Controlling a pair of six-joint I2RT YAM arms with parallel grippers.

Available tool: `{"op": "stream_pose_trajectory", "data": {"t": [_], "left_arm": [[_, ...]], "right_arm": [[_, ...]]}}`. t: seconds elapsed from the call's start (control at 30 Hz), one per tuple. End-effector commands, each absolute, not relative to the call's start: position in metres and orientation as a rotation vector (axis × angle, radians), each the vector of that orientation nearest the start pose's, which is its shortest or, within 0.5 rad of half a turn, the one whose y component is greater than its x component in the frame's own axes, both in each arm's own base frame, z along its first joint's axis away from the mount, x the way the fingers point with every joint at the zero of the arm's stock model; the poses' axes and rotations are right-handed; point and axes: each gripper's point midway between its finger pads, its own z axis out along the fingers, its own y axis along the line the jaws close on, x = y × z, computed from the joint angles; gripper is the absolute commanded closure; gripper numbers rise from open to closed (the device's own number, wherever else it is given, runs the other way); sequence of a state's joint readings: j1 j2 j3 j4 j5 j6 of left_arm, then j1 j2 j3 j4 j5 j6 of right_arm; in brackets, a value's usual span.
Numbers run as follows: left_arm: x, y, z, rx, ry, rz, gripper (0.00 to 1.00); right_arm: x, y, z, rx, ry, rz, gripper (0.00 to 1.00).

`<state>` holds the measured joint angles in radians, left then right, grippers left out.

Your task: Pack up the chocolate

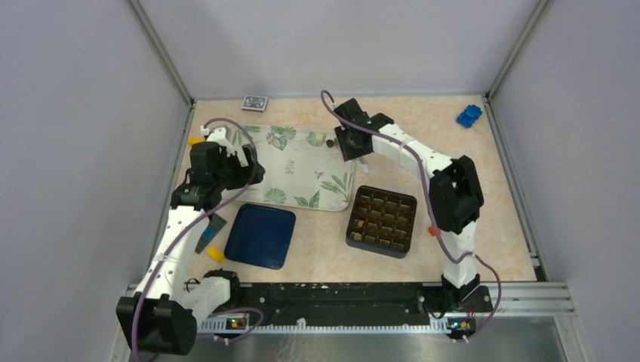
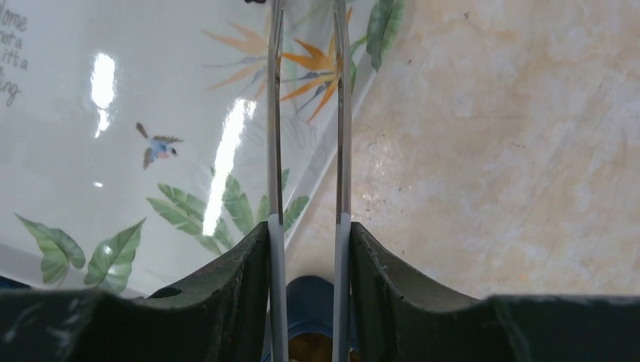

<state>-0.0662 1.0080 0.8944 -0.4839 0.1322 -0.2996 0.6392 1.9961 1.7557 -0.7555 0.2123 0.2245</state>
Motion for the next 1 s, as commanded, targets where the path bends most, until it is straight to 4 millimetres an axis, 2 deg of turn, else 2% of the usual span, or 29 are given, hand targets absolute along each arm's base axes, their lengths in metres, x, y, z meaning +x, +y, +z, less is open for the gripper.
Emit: {"op": "stream_pose_trajectory", "data": {"t": [0.0, 0.27, 0.4, 0.67, 0.77, 0.87, 0.97], "left_arm": [[0.316, -0.052, 0.215, -0.164, 2.127, -0.328, 0.01], [0.316, -0.050, 0.217, -0.160, 2.124, -0.311, 0.01], [0.314, -0.049, 0.217, -0.161, 2.124, -0.307, 0.01], [0.312, -0.049, 0.217, -0.160, 2.124, -0.311, 0.01], [0.311, -0.050, 0.218, -0.161, 2.123, -0.317, 0.01], [0.310, -0.050, 0.219, -0.163, 2.119, -0.318, 0.01], [0.309, -0.050, 0.220, -0.160, 2.115, -0.321, 0.01]], "right_arm": [[0.433, 0.278, 0.144, -0.438, 2.393, 0.059, 0.61], [0.445, 0.284, 0.132, -0.459, 2.402, 0.027, 0.61], [0.445, 0.284, 0.129, -0.463, 2.406, 0.018, 0.66], [0.434, 0.283, 0.142, -0.457, 2.388, 0.036, 0.71], [0.429, 0.285, 0.150, -0.449, 2.378, 0.066, 0.80], [0.424, 0.287, 0.167, -0.432, 2.349, 0.119, 0.93], [0.418, 0.287, 0.181, -0.420, 2.331, 0.159, 0.98]]}}
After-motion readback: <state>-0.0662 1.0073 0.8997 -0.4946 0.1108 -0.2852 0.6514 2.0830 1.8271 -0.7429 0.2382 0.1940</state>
